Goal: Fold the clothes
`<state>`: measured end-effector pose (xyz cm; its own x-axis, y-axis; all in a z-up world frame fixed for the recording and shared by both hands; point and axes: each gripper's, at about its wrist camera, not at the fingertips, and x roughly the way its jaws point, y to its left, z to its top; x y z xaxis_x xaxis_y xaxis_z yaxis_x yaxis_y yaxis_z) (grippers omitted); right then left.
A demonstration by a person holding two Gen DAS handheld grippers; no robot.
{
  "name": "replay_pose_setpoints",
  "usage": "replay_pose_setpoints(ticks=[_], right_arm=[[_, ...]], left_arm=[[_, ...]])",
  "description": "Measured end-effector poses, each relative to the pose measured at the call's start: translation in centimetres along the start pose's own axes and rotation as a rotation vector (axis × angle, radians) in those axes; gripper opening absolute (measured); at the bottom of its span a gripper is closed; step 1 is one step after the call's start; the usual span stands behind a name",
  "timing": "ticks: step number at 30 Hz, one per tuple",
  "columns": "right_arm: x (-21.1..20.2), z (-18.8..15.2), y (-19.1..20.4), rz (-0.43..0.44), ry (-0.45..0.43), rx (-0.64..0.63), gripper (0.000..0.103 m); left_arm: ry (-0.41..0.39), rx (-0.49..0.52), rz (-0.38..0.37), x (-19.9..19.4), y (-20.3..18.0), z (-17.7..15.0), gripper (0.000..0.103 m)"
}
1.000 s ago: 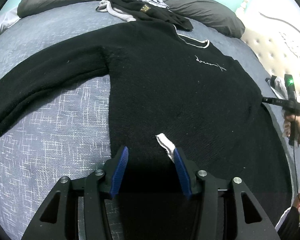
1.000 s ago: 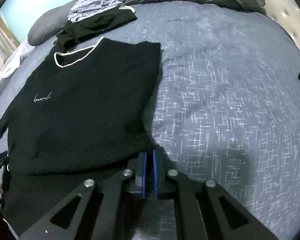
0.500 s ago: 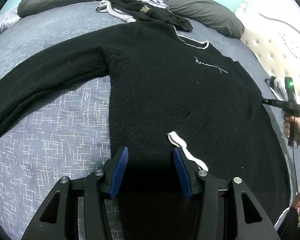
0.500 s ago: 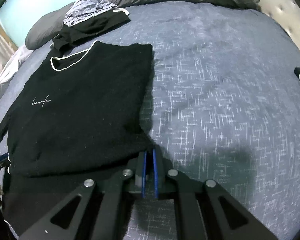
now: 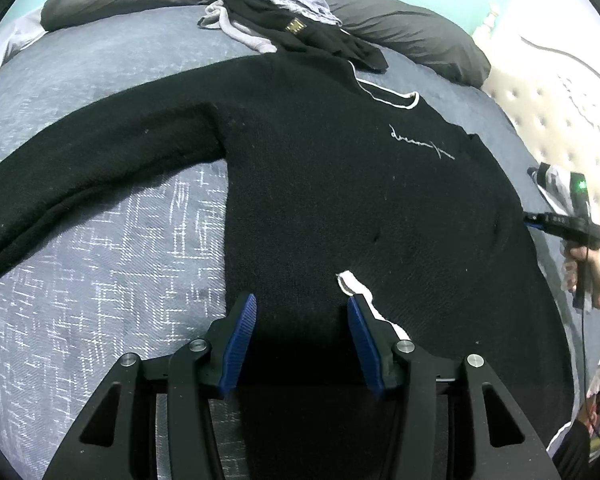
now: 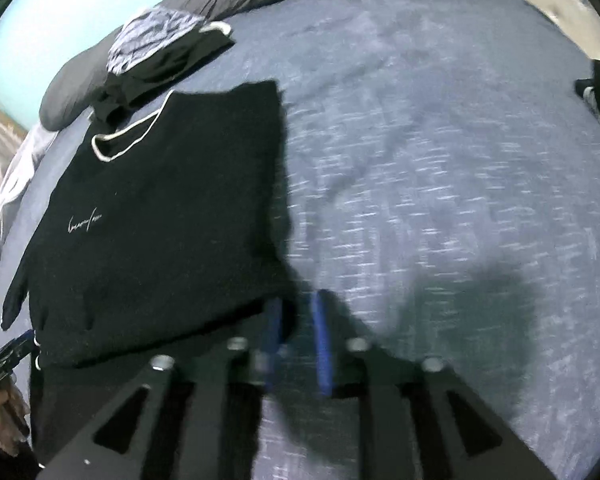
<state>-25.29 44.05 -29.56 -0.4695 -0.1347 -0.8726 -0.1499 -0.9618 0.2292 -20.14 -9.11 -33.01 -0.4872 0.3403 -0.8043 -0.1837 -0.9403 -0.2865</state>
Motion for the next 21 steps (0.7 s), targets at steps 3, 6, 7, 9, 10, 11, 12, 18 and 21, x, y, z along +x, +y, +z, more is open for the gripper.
replay_pose_setpoints(ticks=[3, 6, 7, 9, 10, 11, 12, 18, 21], right_arm=[[-1.1, -0.7, -0.3, -0.049, -0.007, -0.007, 0.023], [-3.0, -1.0, 0.1, -0.020, -0.080, 0.007, 0.023], [-3.6, -0.9, 0.5, -0.001, -0.111, 0.005, 0.023], [-4.0, -0.6, 1.8, 0.040, -0.142, -0.001, 0.023], [-3.7, -0.4, 2.5, 0.053, -0.138, -0.006, 0.023], [-3.4, -0.3, 3.3, 0.066, -0.133, -0.010, 0.023], [-3.2, -0.1, 4.0, 0.079, -0.128, -0.014, 0.023], [0.8, -0.7, 5.0, 0.059, -0.011, 0.018, 0.023], [-0.1, -1.1, 5.1, 0.043, -0.047, 0.046, 0.023]], left_arm=[[-0.012, -0.011, 0.004, -0.2, 0.2, 0.0, 0.052], [-0.022, -0.017, 0.010, -0.4, 0.4, 0.0, 0.052], [-0.023, -0.017, 0.011, -0.4, 0.4, 0.0, 0.052], [-0.027, -0.018, 0.011, -0.5, 0.3, -0.1, 0.052], [-0.028, -0.016, 0.012, -0.5, 0.2, -0.1, 0.052], [-0.029, -0.014, 0.013, -0.5, 0.2, -0.1, 0.052], [-0.029, -0.015, 0.014, -0.5, 0.2, -0.1, 0.052], [-0.045, -0.034, 0.016, -1.2, 1.1, 0.0, 0.052], [-0.059, -0.063, 0.025, -1.7, 2.0, 0.2, 0.052]])
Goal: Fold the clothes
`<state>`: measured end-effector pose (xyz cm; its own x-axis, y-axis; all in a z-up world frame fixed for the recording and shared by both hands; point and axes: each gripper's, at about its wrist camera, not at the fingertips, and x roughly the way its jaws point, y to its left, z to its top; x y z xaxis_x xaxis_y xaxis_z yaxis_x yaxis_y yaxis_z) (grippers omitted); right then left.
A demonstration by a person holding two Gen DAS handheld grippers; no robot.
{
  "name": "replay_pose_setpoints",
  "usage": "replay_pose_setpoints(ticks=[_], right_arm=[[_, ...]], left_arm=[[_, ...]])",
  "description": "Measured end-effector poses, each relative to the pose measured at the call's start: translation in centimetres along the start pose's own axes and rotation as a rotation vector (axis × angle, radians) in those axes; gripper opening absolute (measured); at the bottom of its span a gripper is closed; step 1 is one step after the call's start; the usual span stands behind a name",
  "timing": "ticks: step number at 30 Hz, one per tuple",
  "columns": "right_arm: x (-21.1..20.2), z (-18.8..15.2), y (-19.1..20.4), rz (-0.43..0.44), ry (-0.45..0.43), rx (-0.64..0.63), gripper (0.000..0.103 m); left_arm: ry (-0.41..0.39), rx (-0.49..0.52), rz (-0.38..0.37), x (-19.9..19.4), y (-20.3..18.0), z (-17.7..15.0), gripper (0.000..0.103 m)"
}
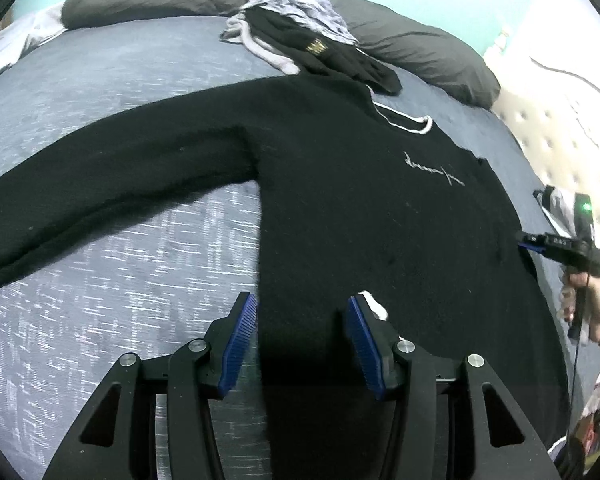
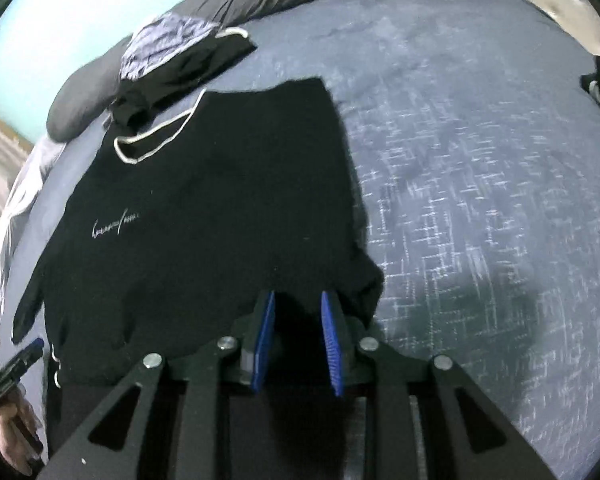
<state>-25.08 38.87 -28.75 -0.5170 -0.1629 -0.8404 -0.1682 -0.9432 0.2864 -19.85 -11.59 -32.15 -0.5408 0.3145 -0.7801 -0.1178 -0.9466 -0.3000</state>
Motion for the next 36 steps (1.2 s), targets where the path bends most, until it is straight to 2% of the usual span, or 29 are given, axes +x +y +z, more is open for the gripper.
replay_pose_setpoints(ticks=[2, 6, 12, 16, 20, 23, 25, 27, 28, 31, 36], right_arm=[[-1.1, -0.2, 0.7, 0.005, -0.034, -0.002, 0.023], [-3.2, -1.4, 3.5, 0.106, -0.098, 0.003, 0.025], [-5.5, -4.8, 7.6, 0.268, -0.134, 0.012, 0.025], [-5.8, -7.3, 9.2, 0.286, -0.122, -0.008, 0.025], [-5.6, -9.5, 9.0, 0.304, -0.111, 0.039, 0.025], [-5.6, -10.1, 8.6, 0.322, -0.132, 0.084, 0.025], [-5.5, -9.9, 8.6, 0.336, -0.137, 0.099, 0.025], [-5.8, -9.6, 8.9, 0.345, -0.164, 0.097, 0.025], [-5.9, -9.6, 9.0, 0.352, -0.176, 0.097, 0.025], [-5.5, -9.7, 9.1, 0.388, -0.184, 0.106, 0.025], [-4.2, -10.2, 8.7, 0.389, -0.163, 0.123, 0.025]], left_arm=[[-0.007, -0.031, 0.000, -0.3, 0.7, 0.1, 0.054], [-0.028, -0.093, 0.003, -1.2, 2.2, 0.1, 0.056], [-0.056, -0.176, 0.036, -3.7, 5.6, -0.7, 0.057], [-0.078, -0.271, 0.081, -5.8, 9.2, -1.5, 0.057], [-0.096, -0.350, 0.150, -8.3, 13.1, -2.1, 0.057], [-0.092, -0.431, 0.174, -10.0, 16.4, -2.2, 0.057], [-0.094, -0.455, 0.217, -11.0, 17.9, -2.2, 0.058], [-0.103, -0.481, 0.241, -12.0, 19.4, -2.1, 0.071], [-0.108, -0.496, 0.240, -12.4, 19.9, -2.2, 0.084], [-0.124, -0.544, 0.245, -13.4, 21.5, -2.3, 0.086], [-0.137, -0.589, 0.260, -14.2, 23.7, -2.2, 0.086]])
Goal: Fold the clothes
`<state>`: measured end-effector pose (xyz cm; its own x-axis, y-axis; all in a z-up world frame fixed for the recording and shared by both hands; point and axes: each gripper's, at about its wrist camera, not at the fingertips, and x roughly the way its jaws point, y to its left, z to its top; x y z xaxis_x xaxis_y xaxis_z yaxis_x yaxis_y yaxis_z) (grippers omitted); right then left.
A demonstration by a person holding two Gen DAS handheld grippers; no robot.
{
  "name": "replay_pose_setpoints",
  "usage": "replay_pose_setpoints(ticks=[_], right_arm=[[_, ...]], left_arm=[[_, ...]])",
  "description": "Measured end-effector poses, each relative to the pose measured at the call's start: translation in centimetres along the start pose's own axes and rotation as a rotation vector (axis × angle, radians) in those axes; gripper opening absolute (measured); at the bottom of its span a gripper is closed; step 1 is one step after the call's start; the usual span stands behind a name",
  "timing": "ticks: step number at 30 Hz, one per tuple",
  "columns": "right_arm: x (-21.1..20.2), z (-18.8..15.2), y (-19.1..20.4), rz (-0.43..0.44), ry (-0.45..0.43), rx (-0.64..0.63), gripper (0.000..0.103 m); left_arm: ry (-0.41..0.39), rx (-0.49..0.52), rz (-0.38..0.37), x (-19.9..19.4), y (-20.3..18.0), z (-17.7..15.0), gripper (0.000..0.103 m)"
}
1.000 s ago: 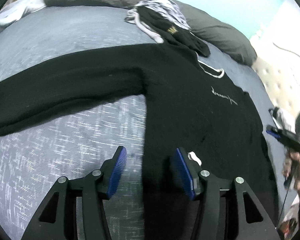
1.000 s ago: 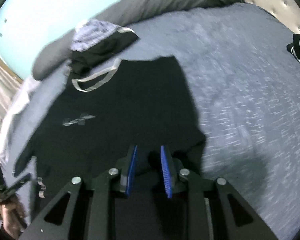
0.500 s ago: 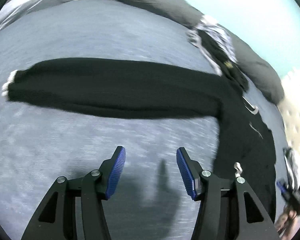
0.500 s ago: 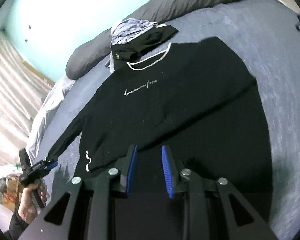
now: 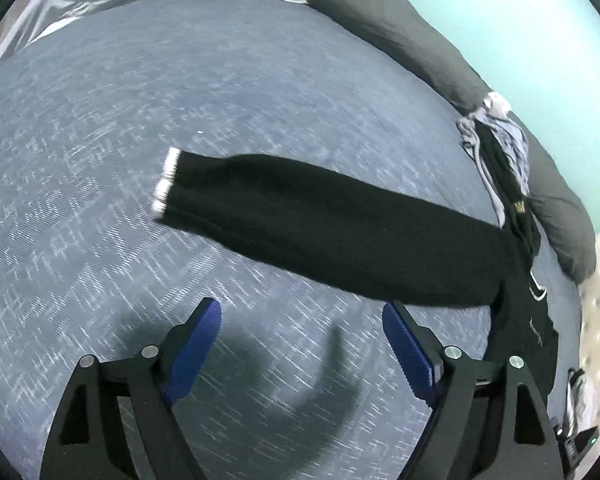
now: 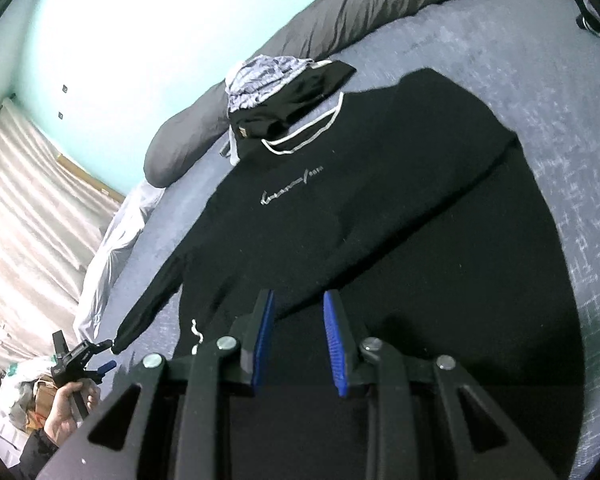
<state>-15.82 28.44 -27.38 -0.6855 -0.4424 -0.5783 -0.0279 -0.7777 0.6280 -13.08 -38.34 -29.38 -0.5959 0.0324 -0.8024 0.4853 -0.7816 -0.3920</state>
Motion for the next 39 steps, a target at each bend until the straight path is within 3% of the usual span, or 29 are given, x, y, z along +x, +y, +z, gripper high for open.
replay_pose_setpoints(ticks=[9, 17, 21, 26, 34, 39], right_arm=[[-0.2, -0.3, -0.7, 0.001, -0.016, 0.019, 0.025], [0.1, -0.4, -0.6, -0.031, -0.020, 0.001, 0.025], [0.3, -0.5, -0.9, -0.033, -0.014, 0.011, 0.025], [0.5, -0.6, -1.1, -0.031, -0.005, 0.024, 0.025], [0.3, -0.4, -0.8, -0.005, -0.008, 0.037, 0.025], [-0.2, -0.2, -0.3, 0.006, -0.021, 0.018, 0.025]], left_arm=[[-0.004, -0.049, 0.037, 1.2, 2.8, 2.4, 0.086], [-0.016, -0.066, 0.025, 3.1, 3.4, 4.4, 0.083], [-0.021, -0.053, 0.019, 3.4, 3.2, 4.9, 0.065], [-0.015, -0.050, 0.009, 3.9, 3.5, 5.7, 0.031], [-0.034, 0.011, -0.006, 2.8, 2.2, 7.1, 0.020], [-0.059, 0.077, -0.026, 1.2, -0.8, 8.1, 0.014]])
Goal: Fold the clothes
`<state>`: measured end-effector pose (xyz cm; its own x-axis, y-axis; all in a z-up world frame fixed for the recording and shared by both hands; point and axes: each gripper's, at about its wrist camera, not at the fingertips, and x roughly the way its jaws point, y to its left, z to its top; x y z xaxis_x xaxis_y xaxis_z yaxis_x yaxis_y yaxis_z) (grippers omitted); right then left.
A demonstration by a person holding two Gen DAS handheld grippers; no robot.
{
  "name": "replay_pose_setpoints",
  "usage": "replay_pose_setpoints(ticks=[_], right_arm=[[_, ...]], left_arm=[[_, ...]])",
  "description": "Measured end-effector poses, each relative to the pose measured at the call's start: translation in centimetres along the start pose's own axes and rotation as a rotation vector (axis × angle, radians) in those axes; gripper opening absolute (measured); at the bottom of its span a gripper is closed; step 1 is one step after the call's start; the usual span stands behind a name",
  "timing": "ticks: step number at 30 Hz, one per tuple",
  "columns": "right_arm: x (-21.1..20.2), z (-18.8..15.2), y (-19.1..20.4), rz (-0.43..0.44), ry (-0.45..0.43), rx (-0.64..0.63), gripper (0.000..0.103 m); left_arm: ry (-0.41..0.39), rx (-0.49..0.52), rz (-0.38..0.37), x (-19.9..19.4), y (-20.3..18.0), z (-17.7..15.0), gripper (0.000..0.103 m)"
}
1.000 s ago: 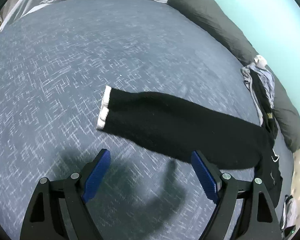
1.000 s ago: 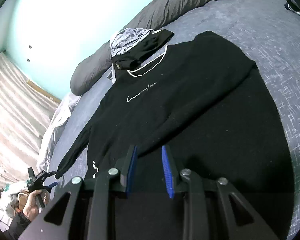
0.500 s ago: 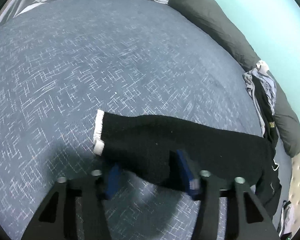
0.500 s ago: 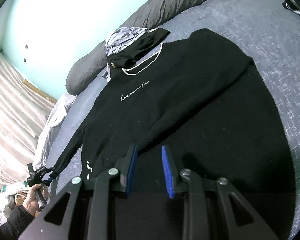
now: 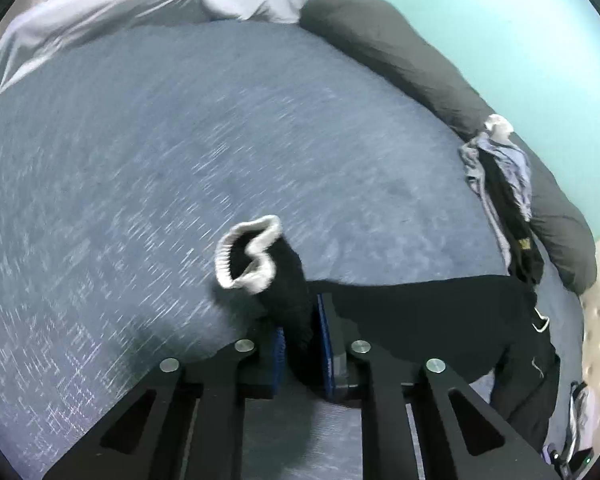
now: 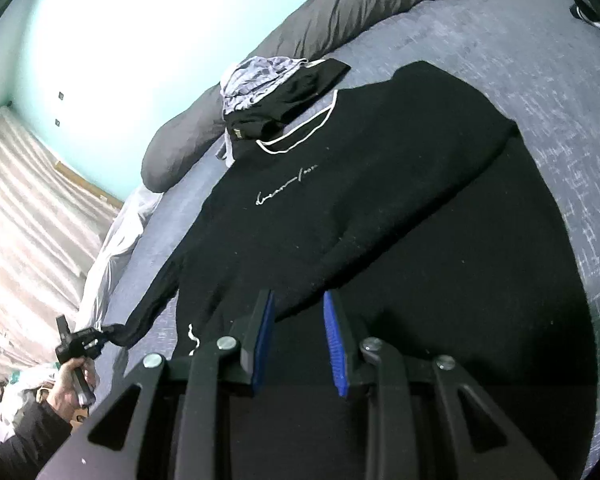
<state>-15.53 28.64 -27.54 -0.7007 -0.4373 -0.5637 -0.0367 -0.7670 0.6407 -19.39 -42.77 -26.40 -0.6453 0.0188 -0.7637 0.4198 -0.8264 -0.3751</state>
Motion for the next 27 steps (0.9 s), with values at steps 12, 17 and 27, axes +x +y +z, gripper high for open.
replay_pose_setpoints(ticks=[12, 17, 27], right_arm=[[-1.1, 0.2, -1.2, 0.039, -0.019, 0.061, 0.025], [-1.9, 0.7, -1.6, 0.051, -0.044, 0.080, 0.025], [-2.6, 1.1, -2.9, 0.080, -0.053, 0.129, 0.025]], left_arm=[[-0.036, 0.195, -0.088, -3.5, -12.1, 2.1, 0.009], [-0.070, 0.269, -0.156, -5.6, -19.6, 2.6, 0.009], [-0.046, 0.505, -0.379, -8.4, -39.3, -2.5, 0.009]])
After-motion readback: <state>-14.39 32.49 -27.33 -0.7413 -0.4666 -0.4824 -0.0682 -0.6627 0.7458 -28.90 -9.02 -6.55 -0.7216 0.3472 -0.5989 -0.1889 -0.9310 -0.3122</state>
